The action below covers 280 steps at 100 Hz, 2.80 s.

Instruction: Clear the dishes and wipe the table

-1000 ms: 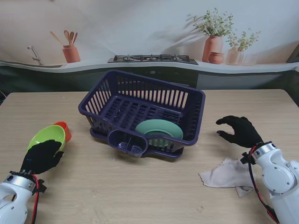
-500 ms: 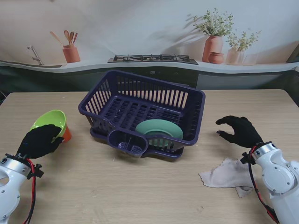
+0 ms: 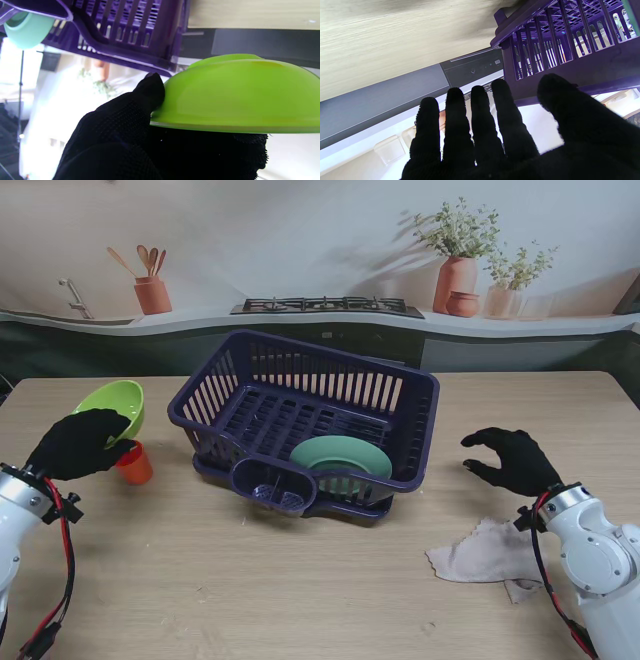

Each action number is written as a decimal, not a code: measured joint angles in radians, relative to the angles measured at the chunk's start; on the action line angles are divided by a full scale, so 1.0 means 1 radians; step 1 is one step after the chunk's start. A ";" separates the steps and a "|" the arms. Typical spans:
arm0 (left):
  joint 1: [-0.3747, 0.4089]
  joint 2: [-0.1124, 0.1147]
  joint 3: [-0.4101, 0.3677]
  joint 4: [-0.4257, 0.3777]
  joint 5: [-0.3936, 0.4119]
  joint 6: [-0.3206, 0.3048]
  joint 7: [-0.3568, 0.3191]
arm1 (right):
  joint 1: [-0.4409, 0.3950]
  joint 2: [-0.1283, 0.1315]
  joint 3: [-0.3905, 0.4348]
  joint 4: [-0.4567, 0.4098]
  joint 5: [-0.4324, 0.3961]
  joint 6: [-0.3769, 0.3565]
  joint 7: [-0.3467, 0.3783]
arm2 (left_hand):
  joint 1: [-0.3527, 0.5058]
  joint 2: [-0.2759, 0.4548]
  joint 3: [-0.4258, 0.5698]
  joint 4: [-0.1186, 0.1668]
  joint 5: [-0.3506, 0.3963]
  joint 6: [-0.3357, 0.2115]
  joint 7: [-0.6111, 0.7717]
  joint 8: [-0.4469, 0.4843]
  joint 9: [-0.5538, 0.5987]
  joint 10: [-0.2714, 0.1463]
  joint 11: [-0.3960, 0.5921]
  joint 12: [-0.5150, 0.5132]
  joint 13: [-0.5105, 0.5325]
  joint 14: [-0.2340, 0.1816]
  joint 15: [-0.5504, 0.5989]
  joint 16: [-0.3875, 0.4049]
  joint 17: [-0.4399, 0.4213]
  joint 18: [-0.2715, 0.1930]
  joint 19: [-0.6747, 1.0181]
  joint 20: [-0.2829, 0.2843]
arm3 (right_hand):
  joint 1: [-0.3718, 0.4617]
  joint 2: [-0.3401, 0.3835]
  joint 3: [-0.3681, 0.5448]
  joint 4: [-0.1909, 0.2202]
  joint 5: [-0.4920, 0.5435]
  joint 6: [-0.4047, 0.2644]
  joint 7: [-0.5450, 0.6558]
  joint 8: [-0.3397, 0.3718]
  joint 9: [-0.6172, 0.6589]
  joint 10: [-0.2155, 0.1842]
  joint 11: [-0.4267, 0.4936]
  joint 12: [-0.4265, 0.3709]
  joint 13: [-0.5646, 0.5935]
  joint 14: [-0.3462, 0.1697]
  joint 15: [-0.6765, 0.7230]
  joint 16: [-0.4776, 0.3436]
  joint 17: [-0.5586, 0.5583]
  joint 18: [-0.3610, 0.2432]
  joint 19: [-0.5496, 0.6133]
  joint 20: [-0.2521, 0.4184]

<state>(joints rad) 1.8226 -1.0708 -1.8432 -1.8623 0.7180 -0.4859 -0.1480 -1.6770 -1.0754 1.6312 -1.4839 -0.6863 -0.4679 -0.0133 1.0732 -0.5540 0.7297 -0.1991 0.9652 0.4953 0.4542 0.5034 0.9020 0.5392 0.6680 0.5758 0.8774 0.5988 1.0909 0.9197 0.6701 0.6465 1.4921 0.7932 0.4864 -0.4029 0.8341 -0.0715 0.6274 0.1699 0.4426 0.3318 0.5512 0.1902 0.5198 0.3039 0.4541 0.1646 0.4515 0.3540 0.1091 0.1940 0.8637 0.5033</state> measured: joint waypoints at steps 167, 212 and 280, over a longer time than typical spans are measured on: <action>-0.721 0.088 0.590 0.085 -0.306 0.310 -0.485 | -0.009 -0.001 0.011 -0.010 0.014 -0.017 -0.003 | 0.000 0.000 -0.002 0.000 0.001 -0.005 0.002 0.012 0.000 -0.001 0.000 0.000 0.000 -0.002 -0.001 0.000 0.000 0.000 0.001 0.001 | 0.000 0.000 0.000 0.000 0.000 0.000 -0.002 0.000 0.000 0.000 0.000 0.000 0.000 0.000 0.000 0.000 0.000 0.000 -0.001 0.000; -0.916 0.060 0.830 0.247 -0.323 0.397 -0.472 | -0.011 -0.004 0.010 0.000 0.022 -0.012 -0.013 | 0.000 0.000 -0.003 0.000 0.001 -0.005 0.002 0.013 0.000 -0.002 0.000 0.000 0.000 -0.004 -0.002 0.000 0.000 0.000 0.001 0.001 | 0.000 0.000 0.000 0.000 0.000 0.000 -0.006 0.000 0.000 0.000 0.000 0.000 0.000 0.000 0.000 0.000 0.000 0.000 -0.001 0.000; -1.087 0.000 1.090 0.491 -0.376 0.451 -0.376 | -0.013 -0.006 0.019 0.004 0.020 -0.009 -0.021 | 0.000 0.000 -0.003 0.000 0.001 -0.006 0.002 0.013 0.000 -0.004 0.000 0.000 0.000 -0.004 -0.014 0.000 0.000 0.000 0.001 0.001 | 0.000 0.000 0.000 0.000 0.000 0.001 -0.006 0.000 0.000 0.000 0.000 0.000 -0.001 0.000 -0.003 0.000 -0.002 0.000 -0.013 0.001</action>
<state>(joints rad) 0.7356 -1.0706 -0.7534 -1.3711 0.3424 -0.0350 -0.5241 -1.6895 -1.0817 1.6498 -1.4802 -0.6662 -0.4768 -0.0338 1.0732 -0.5540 0.7271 -0.1991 0.9659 0.4892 0.4562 0.5160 0.9023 0.5350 0.6682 0.5759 0.8775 0.5947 1.0771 0.9199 0.6702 0.6467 1.4931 0.7942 0.4864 -0.4030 0.8341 -0.0715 0.6276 0.1705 0.4367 0.3318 0.5512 0.1902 0.5198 0.3039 0.4531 0.1646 0.4487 0.3540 0.1074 0.1940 0.8503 0.5038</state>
